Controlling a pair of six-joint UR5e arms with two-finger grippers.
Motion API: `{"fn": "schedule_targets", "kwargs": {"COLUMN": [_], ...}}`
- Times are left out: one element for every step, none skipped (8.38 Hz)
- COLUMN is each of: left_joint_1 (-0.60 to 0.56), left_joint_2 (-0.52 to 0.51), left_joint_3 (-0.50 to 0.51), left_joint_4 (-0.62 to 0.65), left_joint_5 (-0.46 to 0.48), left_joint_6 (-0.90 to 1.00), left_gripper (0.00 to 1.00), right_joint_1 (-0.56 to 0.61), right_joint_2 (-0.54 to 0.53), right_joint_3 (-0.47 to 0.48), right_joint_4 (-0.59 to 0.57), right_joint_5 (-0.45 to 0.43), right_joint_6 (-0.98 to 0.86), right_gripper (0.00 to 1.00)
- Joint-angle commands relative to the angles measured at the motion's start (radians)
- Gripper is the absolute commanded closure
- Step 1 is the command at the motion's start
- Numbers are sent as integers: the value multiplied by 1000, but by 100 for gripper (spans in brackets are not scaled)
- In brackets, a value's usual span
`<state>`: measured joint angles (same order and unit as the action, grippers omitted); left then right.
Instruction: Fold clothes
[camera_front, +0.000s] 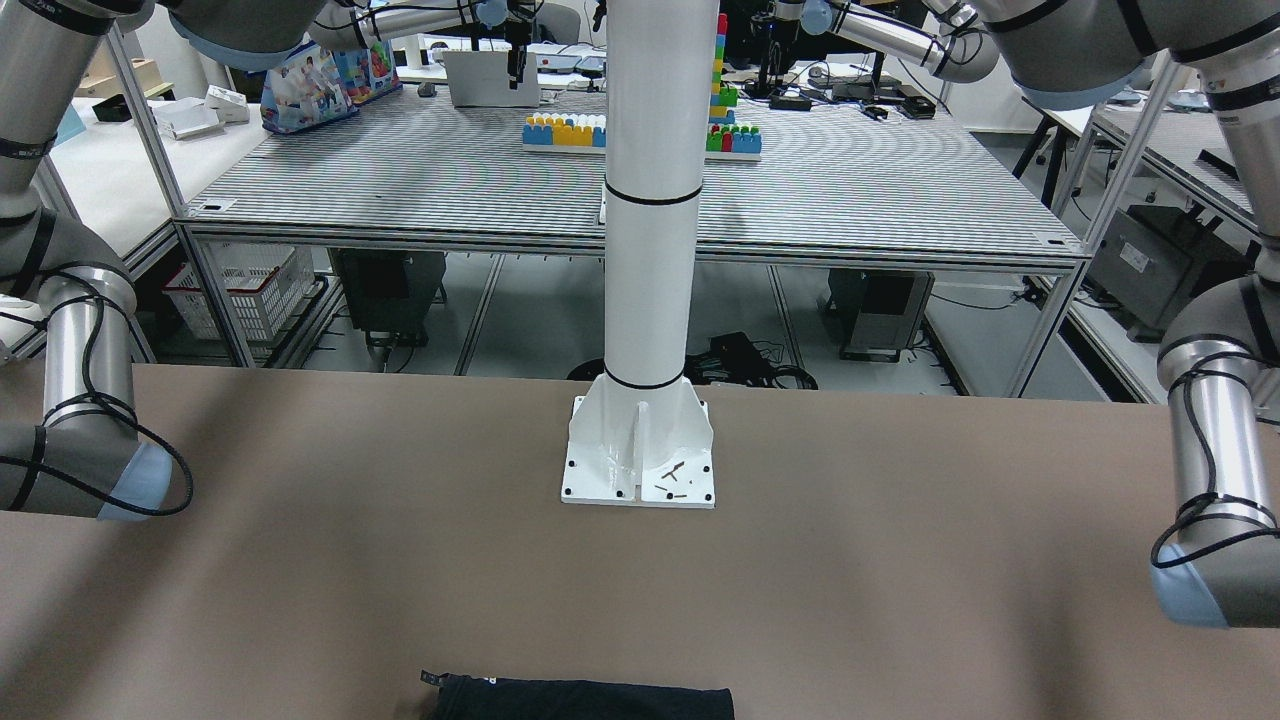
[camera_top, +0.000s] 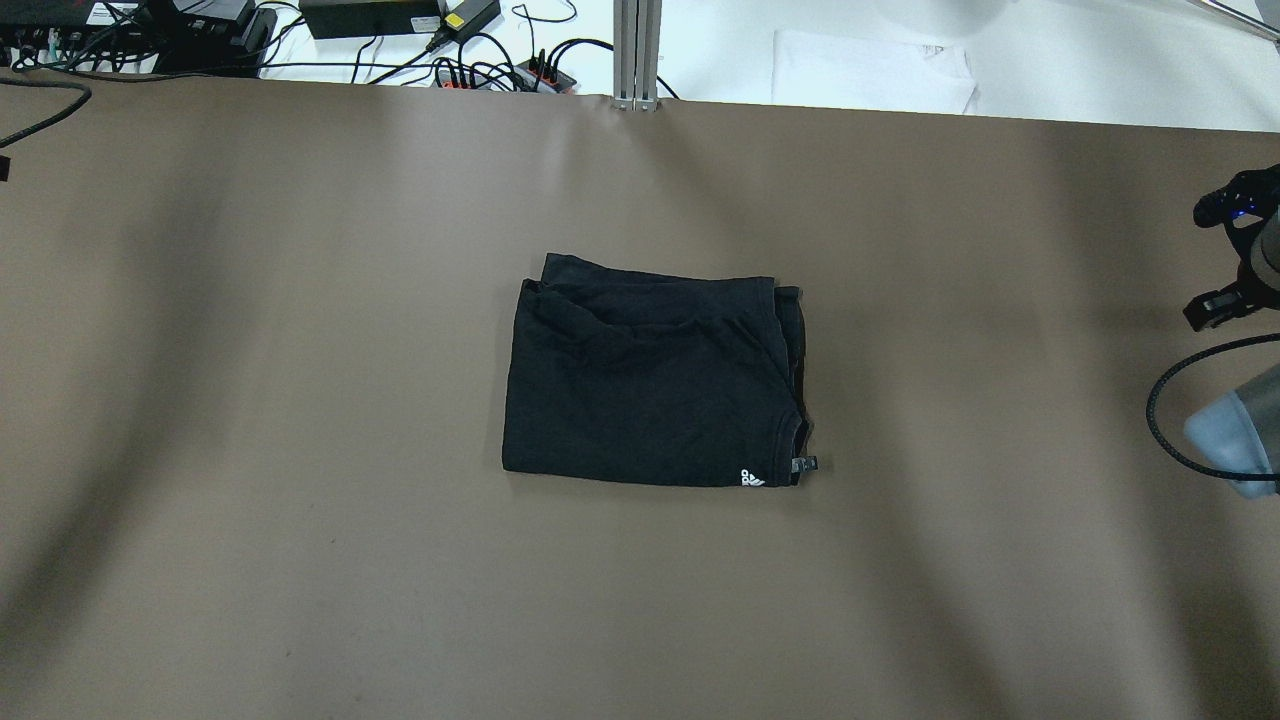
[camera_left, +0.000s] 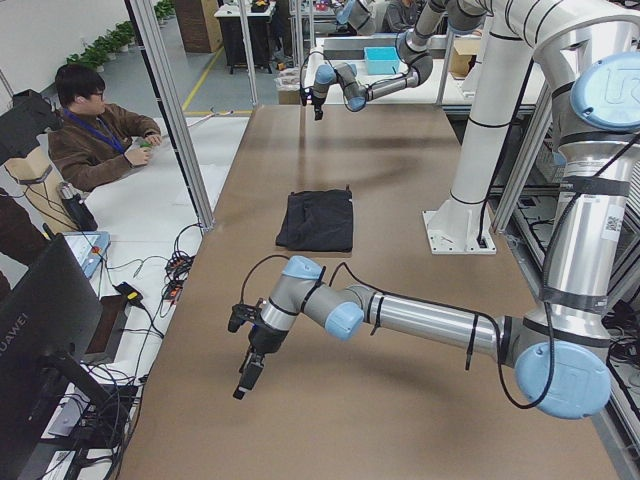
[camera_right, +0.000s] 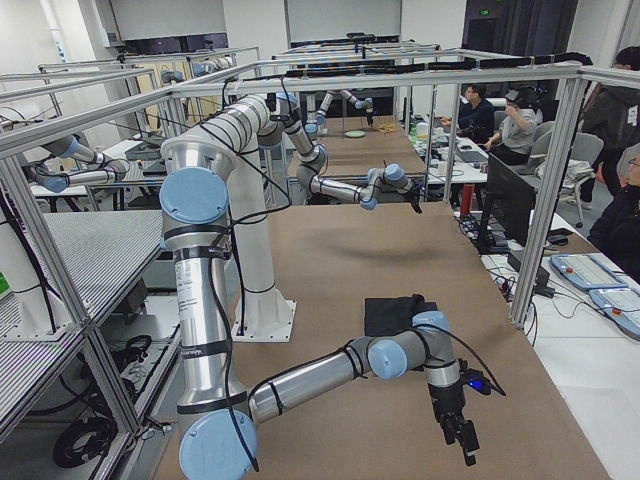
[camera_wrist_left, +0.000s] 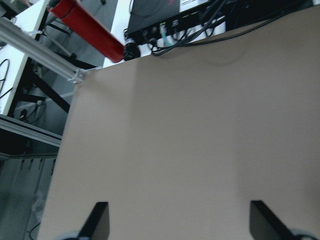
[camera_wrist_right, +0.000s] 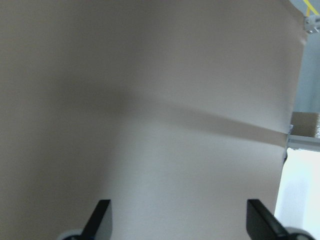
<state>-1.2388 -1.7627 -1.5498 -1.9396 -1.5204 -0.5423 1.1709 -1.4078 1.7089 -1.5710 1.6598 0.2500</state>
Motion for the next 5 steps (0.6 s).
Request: {"fn": "schedule_targets", "kwargs": {"left_joint_1": [-65,-76,-76,-76,-76], "left_joint_2": [69,72,92,115,130], "left_joint_3": [-1,-13,-6,3,25], "left_joint_4": [-4,-7,-9,-33,-82], "left_joint_5": [86,112,114,114,112], "left_joint_6": [185,258,272,274,272], "left_gripper": [0,0,0,0,0], "right_joint_1": [77,137,139,141,141], "right_joint_2": [-14,-2,-2,-2,0], "right_joint_3": [-189,-292,-304,-302,-302], "right_joint_4": [188,313,340,342,342], "right_joint_5": [-110,-104,-104,-103,-103], "right_joint_6": [-88,-186,-195,-195,-195], "right_gripper": [6,6,6,6,6]}}
